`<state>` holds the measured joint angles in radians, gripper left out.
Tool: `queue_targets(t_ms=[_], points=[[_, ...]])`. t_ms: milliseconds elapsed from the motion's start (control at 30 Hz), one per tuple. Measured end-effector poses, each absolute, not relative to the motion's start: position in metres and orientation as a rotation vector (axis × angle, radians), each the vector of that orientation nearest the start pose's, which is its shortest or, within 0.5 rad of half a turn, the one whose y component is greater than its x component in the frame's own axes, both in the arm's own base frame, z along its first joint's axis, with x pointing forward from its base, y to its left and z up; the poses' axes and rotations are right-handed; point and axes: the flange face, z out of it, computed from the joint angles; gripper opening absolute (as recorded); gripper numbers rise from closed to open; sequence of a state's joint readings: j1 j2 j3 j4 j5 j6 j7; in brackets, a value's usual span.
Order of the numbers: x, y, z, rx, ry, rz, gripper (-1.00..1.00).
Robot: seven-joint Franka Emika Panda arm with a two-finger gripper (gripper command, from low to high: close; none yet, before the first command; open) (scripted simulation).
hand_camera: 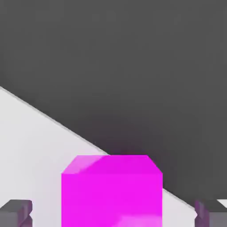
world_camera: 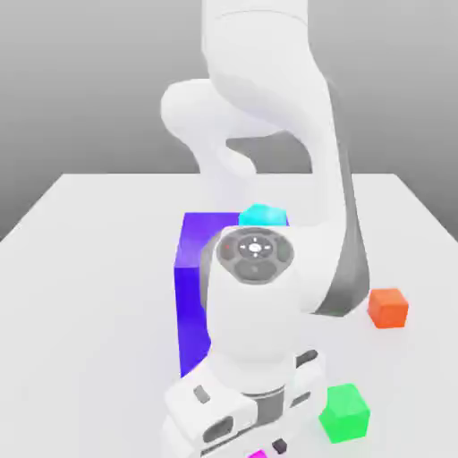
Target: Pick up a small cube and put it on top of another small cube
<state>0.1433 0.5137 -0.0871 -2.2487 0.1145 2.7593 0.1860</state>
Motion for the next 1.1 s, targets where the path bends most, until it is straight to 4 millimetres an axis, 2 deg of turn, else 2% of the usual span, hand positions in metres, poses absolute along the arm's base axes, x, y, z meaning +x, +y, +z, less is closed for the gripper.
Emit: queue_targets(t_ms=[100,133,167,300,333,500,667,733,867,900,1100], points=[[0.533,0.023,0.135,-3.122,0.353,0.001,-1.00],[0.533,0.023,0.129,-3.122,0.352,0.001,-1.00],[0.533,0.023,0.133,-3.122,0.352,0.001,-1.00],[0.533,0.023,0.181,-3.122,0.349,0.001,-1.00],[0.530,0.030,0.191,-3.128,0.299,0.001,-1.00],[0.499,0.086,0.219,-3.143,-0.176,-0.002,-1.00],[0.457,0.140,0.239,-3.070,-0.677,0.001,-1.00],[0.446,0.152,0.233,-3.038,-0.801,0.002,-1.00],[0.442,0.156,0.187,-3.028,-0.838,0.002,-1.00],[0.442,0.156,0.181,-3.028,-0.839,0.002,1.00],[0.442,0.156,0.178,-3.027,-0.839,0.001,1.00]])
